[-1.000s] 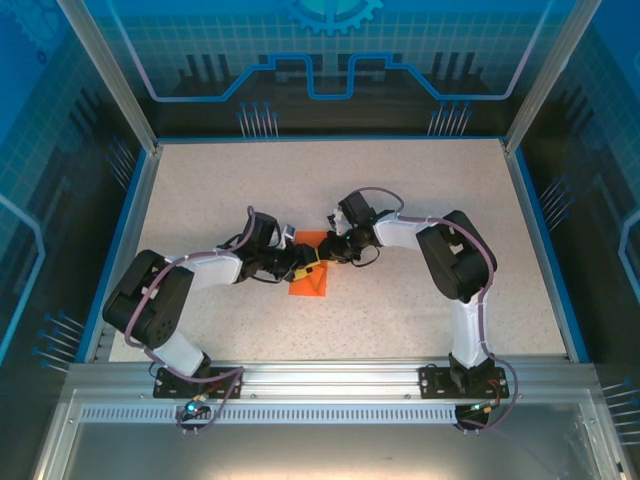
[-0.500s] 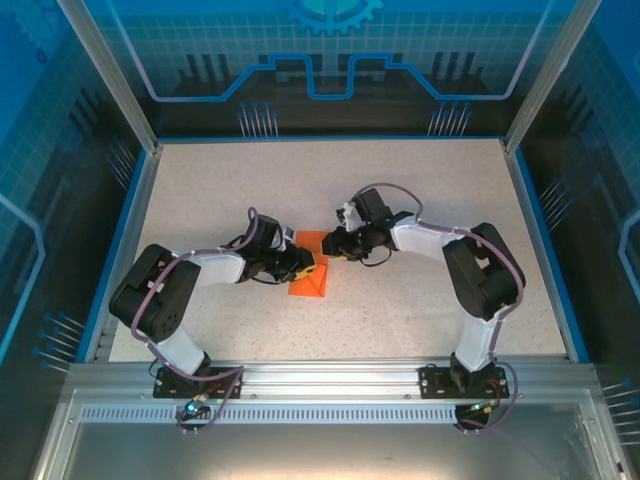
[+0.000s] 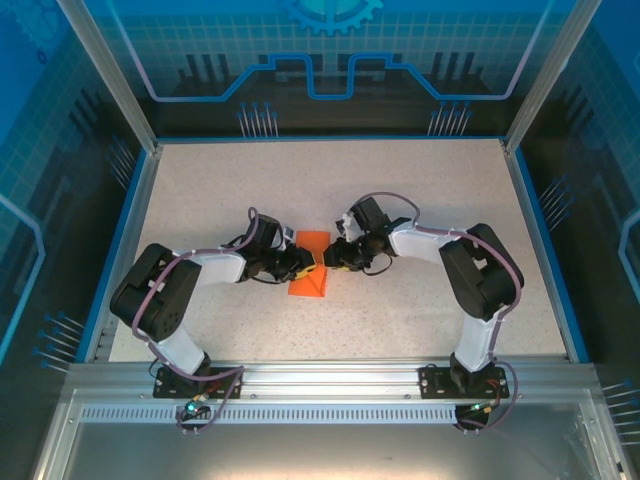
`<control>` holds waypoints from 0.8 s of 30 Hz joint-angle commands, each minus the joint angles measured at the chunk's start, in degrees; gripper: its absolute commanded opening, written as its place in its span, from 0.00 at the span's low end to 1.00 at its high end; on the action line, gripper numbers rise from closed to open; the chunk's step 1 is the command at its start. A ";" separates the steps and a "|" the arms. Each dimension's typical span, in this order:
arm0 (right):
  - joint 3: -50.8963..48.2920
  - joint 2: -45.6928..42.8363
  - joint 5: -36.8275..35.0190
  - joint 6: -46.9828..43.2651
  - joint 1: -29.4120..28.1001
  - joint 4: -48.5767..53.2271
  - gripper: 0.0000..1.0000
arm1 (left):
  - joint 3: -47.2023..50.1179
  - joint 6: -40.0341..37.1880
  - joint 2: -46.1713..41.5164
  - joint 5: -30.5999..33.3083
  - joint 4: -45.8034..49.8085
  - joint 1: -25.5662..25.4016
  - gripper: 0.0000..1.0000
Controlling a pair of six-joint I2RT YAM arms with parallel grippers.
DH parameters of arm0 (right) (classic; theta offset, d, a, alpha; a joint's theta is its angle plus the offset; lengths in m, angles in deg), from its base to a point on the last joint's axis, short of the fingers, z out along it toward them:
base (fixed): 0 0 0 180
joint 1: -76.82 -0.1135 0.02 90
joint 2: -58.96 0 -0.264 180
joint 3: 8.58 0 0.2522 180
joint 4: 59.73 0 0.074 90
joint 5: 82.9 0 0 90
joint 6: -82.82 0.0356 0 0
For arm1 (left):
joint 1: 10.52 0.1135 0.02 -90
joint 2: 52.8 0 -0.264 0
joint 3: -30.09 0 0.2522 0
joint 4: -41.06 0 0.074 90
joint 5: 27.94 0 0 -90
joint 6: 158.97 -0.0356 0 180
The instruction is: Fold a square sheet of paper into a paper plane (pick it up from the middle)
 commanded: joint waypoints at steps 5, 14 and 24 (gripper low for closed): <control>1.82 2.75 3.16 0.88 -1.50 -1.36 0.33 | -1.46 0.27 -0.27 0.73 0.56 -0.39 0.24; 2.45 3.74 1.28 0.89 -1.60 -1.92 0.15 | -1.23 0.25 -1.10 0.78 0.93 -0.35 0.22; 5.79 5.99 -2.18 -4.38 -1.54 2.20 0.04 | -1.01 -0.14 -2.93 -0.43 0.22 -0.40 0.29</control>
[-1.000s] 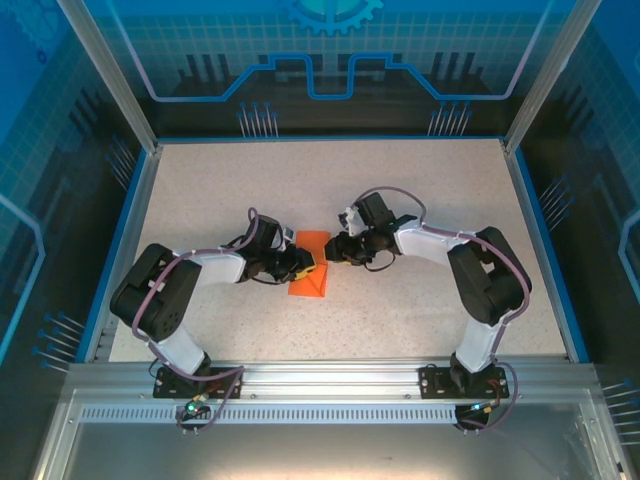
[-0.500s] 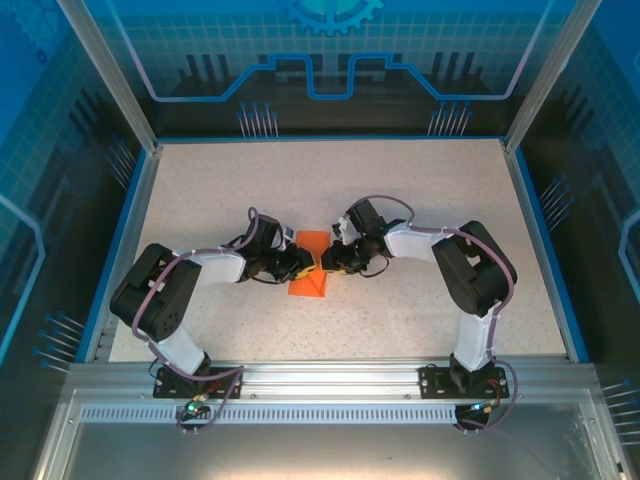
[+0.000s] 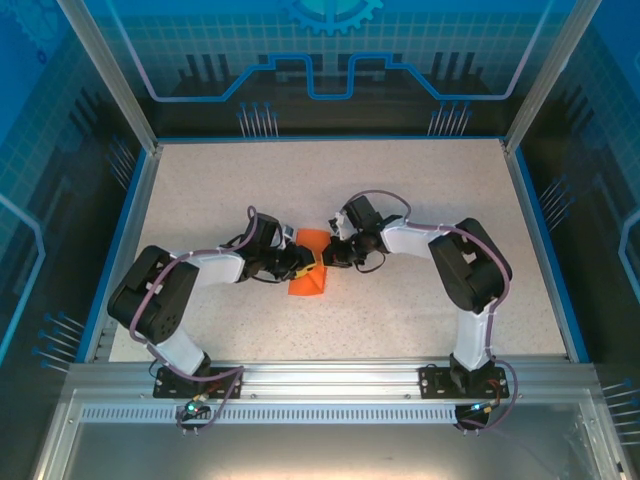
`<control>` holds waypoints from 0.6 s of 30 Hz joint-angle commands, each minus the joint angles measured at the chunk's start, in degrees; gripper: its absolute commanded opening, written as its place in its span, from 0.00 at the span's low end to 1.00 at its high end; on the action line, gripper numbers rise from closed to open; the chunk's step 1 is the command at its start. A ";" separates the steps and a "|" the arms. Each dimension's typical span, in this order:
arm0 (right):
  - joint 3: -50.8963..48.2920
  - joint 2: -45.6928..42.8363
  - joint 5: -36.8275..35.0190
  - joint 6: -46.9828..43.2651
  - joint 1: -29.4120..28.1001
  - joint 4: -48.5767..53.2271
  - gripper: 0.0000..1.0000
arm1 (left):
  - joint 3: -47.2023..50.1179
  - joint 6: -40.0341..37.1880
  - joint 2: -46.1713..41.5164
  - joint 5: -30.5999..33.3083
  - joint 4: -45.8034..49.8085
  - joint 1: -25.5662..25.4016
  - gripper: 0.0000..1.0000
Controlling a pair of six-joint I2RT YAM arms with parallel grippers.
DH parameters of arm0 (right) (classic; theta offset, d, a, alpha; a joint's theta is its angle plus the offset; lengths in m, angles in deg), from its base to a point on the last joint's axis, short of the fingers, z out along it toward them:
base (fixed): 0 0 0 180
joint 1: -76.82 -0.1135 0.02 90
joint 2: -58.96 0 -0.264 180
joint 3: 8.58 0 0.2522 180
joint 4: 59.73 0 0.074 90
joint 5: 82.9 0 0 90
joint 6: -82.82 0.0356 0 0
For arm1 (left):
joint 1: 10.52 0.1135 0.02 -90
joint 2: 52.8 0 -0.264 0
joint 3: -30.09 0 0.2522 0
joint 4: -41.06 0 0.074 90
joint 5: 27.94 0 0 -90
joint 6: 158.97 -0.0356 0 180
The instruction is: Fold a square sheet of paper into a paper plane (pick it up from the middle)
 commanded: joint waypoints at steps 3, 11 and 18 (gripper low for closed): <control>2.34 2.35 -1.85 -3.18 -0.71 3.08 0.04 | -1.03 -0.23 -1.64 -0.53 0.20 -0.40 0.29; 2.82 3.23 -3.29 -4.08 -0.75 4.32 0.03 | -1.44 -0.33 0.09 -1.32 0.11 -0.49 0.27; 3.04 3.51 -3.65 -4.00 -0.75 4.44 0.04 | -2.23 -0.69 1.91 -1.05 1.24 -0.75 0.25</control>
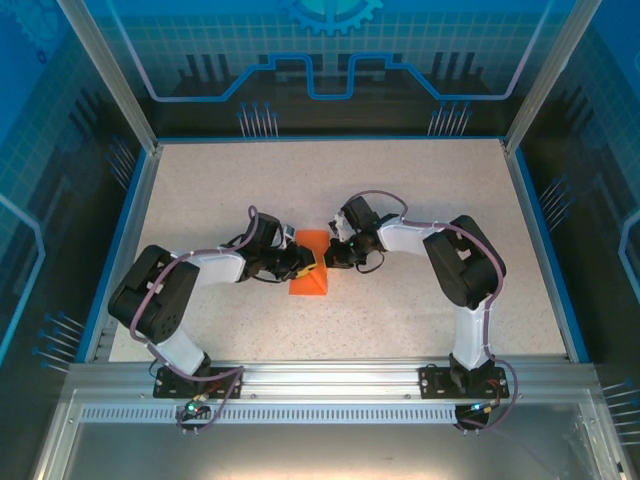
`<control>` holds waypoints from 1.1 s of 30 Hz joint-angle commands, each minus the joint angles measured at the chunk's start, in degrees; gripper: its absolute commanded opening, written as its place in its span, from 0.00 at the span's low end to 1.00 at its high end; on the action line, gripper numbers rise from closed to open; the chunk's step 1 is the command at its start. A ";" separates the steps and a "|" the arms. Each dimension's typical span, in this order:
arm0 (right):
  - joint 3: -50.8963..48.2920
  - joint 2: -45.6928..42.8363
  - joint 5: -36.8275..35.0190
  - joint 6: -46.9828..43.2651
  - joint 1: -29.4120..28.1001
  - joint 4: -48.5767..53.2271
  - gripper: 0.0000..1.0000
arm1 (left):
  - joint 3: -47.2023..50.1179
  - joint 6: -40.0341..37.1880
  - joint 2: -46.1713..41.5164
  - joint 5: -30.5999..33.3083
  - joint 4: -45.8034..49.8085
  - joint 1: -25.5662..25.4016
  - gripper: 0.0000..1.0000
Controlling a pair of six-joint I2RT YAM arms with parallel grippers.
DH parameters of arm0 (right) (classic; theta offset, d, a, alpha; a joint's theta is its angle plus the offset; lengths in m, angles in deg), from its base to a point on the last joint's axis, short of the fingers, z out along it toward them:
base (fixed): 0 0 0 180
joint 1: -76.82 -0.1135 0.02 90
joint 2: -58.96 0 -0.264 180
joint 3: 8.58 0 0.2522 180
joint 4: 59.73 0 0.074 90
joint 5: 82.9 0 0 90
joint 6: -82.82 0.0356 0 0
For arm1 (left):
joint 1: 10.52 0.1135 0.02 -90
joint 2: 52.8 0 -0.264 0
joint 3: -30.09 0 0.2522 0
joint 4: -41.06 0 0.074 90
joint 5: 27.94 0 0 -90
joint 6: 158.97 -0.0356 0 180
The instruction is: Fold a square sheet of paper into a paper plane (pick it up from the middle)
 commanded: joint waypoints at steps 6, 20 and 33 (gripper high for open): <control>1.47 1.34 -0.76 -0.90 -0.72 1.88 0.04 | -1.92 -0.88 2.05 -0.13 1.82 -0.45 0.23; 2.91 2.63 0.54 -0.79 -0.72 1.75 0.06 | -2.64 -2.18 3.63 3.13 5.73 -0.46 0.20; 2.91 1.93 1.26 -1.16 -0.72 0.84 0.06 | -2.96 -2.92 2.83 5.05 8.28 -0.43 0.19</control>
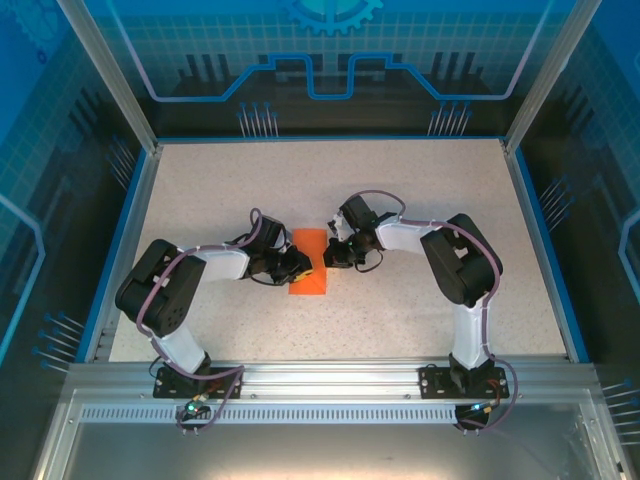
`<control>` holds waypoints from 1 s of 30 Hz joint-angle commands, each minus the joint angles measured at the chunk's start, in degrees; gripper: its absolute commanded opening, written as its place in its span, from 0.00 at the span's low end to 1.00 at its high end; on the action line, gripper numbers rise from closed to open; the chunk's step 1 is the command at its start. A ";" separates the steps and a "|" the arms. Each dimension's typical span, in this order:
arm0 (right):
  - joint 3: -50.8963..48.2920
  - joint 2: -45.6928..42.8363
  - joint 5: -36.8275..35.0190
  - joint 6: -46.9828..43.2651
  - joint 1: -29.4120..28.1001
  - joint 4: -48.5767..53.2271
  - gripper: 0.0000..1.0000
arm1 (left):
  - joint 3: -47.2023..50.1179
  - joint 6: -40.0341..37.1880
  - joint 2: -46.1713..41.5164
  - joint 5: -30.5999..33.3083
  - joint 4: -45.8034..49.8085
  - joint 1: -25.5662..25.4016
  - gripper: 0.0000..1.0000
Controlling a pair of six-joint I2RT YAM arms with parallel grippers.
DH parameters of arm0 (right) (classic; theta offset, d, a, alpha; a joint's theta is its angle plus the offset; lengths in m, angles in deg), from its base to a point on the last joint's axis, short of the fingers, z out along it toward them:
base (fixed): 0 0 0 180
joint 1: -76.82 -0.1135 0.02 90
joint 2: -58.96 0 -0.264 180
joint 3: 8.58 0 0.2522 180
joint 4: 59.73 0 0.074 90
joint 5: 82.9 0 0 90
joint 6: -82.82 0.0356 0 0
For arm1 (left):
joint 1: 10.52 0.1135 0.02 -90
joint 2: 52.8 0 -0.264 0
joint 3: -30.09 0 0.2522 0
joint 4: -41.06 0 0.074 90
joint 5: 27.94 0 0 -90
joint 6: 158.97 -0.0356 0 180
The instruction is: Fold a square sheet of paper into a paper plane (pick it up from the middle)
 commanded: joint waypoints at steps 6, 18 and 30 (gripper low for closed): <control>1.65 0.66 2.37 -1.68 -0.81 -0.58 0.06 | -1.04 -1.15 -0.09 0.97 2.06 -0.26 0.19; 2.63 1.69 0.91 -2.10 -0.93 1.13 0.06 | -0.69 -0.49 -3.45 -0.53 0.56 -0.19 0.21; 2.66 2.09 -1.79 -2.04 -0.93 2.97 0.06 | -0.75 0.35 -4.20 -2.73 -2.95 -0.34 0.22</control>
